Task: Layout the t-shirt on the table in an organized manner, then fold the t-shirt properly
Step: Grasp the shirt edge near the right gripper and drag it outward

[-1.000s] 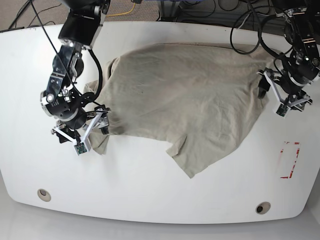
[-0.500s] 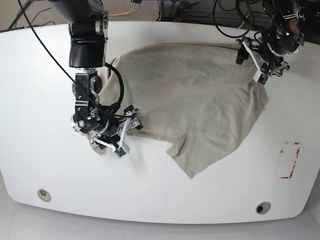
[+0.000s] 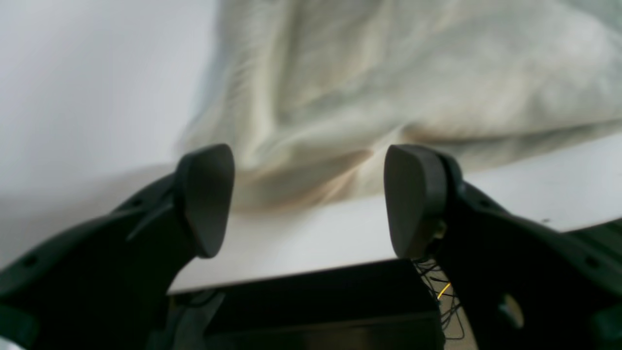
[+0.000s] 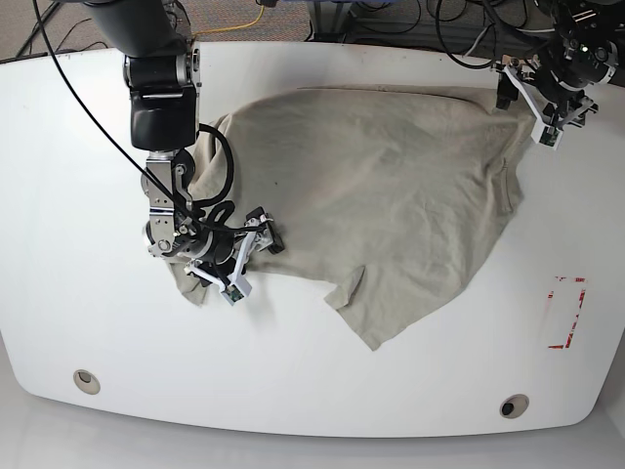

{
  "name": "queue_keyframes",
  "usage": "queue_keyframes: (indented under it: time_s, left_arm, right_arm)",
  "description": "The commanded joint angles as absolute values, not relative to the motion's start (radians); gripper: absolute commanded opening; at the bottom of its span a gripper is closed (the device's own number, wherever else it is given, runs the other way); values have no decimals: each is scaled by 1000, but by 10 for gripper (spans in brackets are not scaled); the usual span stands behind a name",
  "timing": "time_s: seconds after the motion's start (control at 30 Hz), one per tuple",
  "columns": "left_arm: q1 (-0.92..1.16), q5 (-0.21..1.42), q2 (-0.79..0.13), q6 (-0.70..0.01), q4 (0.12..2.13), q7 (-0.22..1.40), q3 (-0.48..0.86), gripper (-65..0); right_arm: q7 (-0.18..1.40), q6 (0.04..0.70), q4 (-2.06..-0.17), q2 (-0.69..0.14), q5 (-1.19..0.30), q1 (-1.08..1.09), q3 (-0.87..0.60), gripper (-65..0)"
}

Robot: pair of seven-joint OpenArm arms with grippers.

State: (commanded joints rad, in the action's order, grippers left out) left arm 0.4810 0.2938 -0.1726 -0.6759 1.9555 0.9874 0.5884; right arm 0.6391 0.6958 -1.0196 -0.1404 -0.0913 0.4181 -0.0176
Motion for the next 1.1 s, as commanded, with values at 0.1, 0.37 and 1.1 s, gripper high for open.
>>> queue_keyframes:
  time_s: [0.1, 0.37, 1.1]
  left_arm:
    - [489, 294, -191, -676, 1954, 987, 591, -206]
    - [487, 294, -214, -676, 1951, 987, 591, -206]
    - [453, 295, -185, -698, 1956, 990, 461, -206]
  right_arm:
    - [639, 696, -1017, -142, -91, 414, -18, -149]
    - [638, 696, -1018, -154, -91, 384, -19, -558]
    - [734, 687, -1356, -185, -91, 105, -300, -650]
